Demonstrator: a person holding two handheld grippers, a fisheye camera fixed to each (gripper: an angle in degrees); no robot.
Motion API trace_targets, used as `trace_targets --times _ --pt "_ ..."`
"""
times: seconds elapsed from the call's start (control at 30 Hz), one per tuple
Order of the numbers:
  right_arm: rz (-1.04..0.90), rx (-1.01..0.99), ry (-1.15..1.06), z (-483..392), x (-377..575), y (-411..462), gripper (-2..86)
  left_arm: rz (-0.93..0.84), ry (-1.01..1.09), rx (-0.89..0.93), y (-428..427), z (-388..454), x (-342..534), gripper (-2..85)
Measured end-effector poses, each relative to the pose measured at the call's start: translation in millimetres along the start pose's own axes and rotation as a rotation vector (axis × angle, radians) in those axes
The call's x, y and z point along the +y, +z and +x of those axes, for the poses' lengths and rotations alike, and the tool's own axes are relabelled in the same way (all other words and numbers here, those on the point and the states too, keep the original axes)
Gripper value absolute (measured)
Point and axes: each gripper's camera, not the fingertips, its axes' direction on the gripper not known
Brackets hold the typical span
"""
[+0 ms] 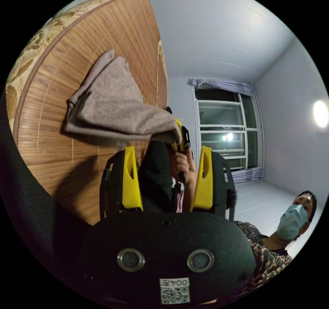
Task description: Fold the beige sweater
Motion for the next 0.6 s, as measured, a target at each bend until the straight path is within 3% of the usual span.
trace_targets --times 0.1,0.27,0.6 --pt "0.006 -0.004 -0.006 -5.5 4.2 -4.8 5.6 -0.016 -0.069 0.056 22.1 -18.8 6.1 25.0" --pt "-0.008 0.013 -0.003 -5.9 27.0 -18.6 5.5 0.136 -0.085 0.138 46.0 -40.3 -0.7 26.6" --pt "-0.018 0.065 0.041 10.1 75.3 -56.3 5.6 0.171 -0.079 0.106 74.6 -44.2 -9.8 25.8"
